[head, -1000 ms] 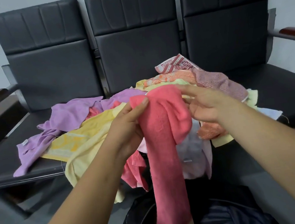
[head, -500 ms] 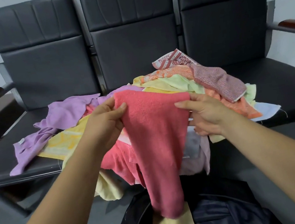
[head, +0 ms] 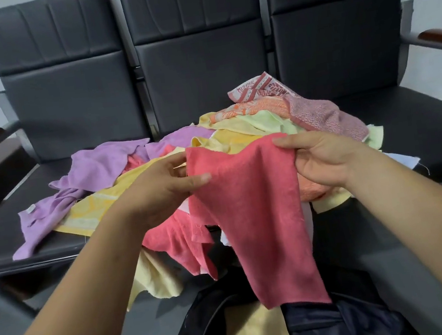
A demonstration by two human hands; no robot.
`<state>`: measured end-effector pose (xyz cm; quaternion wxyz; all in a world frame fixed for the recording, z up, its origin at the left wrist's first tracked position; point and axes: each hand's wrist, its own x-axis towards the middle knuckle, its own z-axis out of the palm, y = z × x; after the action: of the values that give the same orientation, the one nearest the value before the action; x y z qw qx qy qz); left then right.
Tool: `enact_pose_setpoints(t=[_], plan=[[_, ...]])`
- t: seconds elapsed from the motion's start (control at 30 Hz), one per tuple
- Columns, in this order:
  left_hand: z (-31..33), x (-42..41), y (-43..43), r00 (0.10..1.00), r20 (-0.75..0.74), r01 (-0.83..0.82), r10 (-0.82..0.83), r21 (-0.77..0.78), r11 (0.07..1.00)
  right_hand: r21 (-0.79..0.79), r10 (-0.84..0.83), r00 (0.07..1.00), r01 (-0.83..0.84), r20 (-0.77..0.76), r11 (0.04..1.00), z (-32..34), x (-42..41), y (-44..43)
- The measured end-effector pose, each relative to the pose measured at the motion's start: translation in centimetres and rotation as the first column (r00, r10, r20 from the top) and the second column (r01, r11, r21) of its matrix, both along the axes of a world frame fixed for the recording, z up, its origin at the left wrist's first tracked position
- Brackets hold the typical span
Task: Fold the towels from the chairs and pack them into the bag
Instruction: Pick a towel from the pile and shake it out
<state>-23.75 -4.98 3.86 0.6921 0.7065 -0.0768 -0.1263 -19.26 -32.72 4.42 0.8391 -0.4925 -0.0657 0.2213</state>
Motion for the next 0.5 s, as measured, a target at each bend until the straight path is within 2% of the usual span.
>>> enact_pose_setpoints(t=[0.03, 0.1, 0.17, 0.2, 0.3, 0.37, 0.43, 0.5], plan=[[0.1, -0.1, -0.1, 0.999, 0.038, -0.024, 0.02, 0.119, 0.993, -0.065, -0.012, 0.999, 0.014, 0.043, 0.998, -0.1, 0.1, -0.2], [0.0, -0.3, -0.6, 0.968, 0.216, -0.205, 0.127, 0.391, 0.897, -0.261, -0.081, 0.986, 0.117, 0.144, 0.958, -0.6, 0.3, -0.4], [-0.3, -0.2, -0.8, 0.922, 0.332, -0.351, 0.198, 0.504, 0.789, -0.439, -0.131, 0.949, 0.251, 0.286, 0.863, -0.7, 0.1, -0.3], [-0.6, 0.1, -0.7, 0.913, 0.343, -0.377, 0.219, 0.509, 0.774, -0.473, -0.142, 0.931, 0.297, 0.336, 0.829, -0.7, -0.1, -0.1], [-1.0, 0.3, -1.1, 0.922, 0.282, -0.372, 0.265, 0.455, 0.809, -0.503, -0.156, 0.91, 0.348, 0.384, 0.791, -0.7, -0.3, 0.2], [-0.9, 0.2, -1.5, 0.93, 0.167, -0.365, 0.327, 0.334, 0.869, -0.457, -0.179, 0.95, 0.283, 0.257, 0.843, -0.6, -0.1, 0.3], [-0.4, 0.1, -1.8, 0.937, 0.013, -0.348, 0.349, 0.106, 0.931, -0.234, -0.155, 0.987, 0.158, 0.031, 0.959, 0.0, -0.2, 0.5], [0.3, 0.0, -1.8, 0.96, -0.081, -0.276, 0.267, -0.126, 0.953, 0.067, -0.109, 0.991, 0.114, -0.08, 0.991, 0.5, -0.3, 0.4]])
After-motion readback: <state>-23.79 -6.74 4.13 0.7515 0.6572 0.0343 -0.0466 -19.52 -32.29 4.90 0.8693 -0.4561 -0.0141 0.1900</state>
